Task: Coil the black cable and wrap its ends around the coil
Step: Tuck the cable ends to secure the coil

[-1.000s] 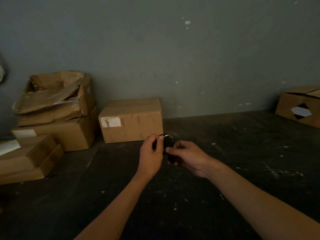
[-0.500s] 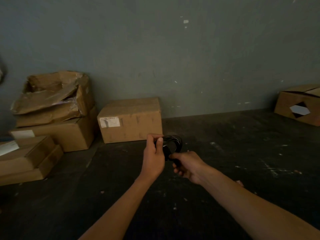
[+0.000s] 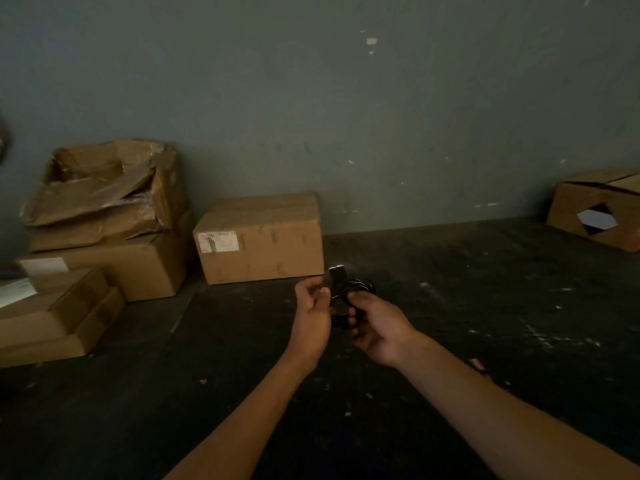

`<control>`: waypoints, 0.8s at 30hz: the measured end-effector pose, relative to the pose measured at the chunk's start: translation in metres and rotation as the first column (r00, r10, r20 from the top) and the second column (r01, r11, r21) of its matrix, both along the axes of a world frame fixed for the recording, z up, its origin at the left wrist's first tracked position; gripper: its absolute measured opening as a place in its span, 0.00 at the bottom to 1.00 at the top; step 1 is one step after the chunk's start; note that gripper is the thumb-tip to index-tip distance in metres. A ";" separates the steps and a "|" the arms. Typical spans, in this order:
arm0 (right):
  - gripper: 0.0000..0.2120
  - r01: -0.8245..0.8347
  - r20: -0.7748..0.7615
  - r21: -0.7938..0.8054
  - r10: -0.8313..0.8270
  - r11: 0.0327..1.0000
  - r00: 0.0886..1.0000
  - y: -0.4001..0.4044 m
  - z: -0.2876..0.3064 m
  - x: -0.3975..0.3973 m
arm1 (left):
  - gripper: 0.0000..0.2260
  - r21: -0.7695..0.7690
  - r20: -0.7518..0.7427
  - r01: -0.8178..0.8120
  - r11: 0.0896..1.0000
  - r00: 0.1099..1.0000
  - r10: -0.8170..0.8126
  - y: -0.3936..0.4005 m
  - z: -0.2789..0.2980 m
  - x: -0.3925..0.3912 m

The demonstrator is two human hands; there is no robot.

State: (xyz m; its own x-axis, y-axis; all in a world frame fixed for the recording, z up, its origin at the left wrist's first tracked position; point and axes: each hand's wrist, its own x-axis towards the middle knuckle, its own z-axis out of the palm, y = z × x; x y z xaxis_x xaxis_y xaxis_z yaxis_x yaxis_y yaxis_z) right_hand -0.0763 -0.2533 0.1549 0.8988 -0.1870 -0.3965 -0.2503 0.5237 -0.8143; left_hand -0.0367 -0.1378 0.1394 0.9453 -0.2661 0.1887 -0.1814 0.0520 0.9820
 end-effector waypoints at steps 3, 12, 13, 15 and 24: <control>0.07 -0.041 0.017 -0.027 0.042 0.999 0.999 -0.003 0.001 -0.002 | 0.10 0.040 -0.034 0.020 0.999 0.999 -0.018 0.001 0.000 0.005; 0.09 -0.004 0.096 -0.470 0.056 0.882 0.994 -0.002 0.009 -0.014 | 0.06 0.168 0.119 -0.058 0.984 0.992 0.038 0.006 -0.010 0.008; 0.09 0.062 0.146 -0.487 0.012 0.871 0.989 -0.001 0.008 -0.014 | 0.06 0.193 0.149 -0.069 0.979 0.988 0.041 0.006 -0.012 0.008; 0.08 0.134 0.220 -0.511 -0.021 0.849 0.975 0.000 0.008 -0.013 | 0.05 0.225 0.196 -0.082 0.971 0.980 0.037 0.005 -0.016 0.007; 0.10 0.130 0.305 -0.742 0.158 0.658 0.939 -0.004 0.000 -0.010 | 0.05 0.261 0.241 -0.093 0.961 0.970 0.028 0.011 -0.018 0.001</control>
State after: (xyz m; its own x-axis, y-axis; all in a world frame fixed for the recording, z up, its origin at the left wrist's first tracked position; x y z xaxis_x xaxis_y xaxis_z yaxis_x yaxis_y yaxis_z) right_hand -0.0867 -0.2578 0.1550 0.9458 -0.2725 0.1764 0.0924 -0.2950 -0.9510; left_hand -0.0353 -0.1272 0.1216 0.8996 -0.2809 0.3344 -0.4006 -0.2258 0.8880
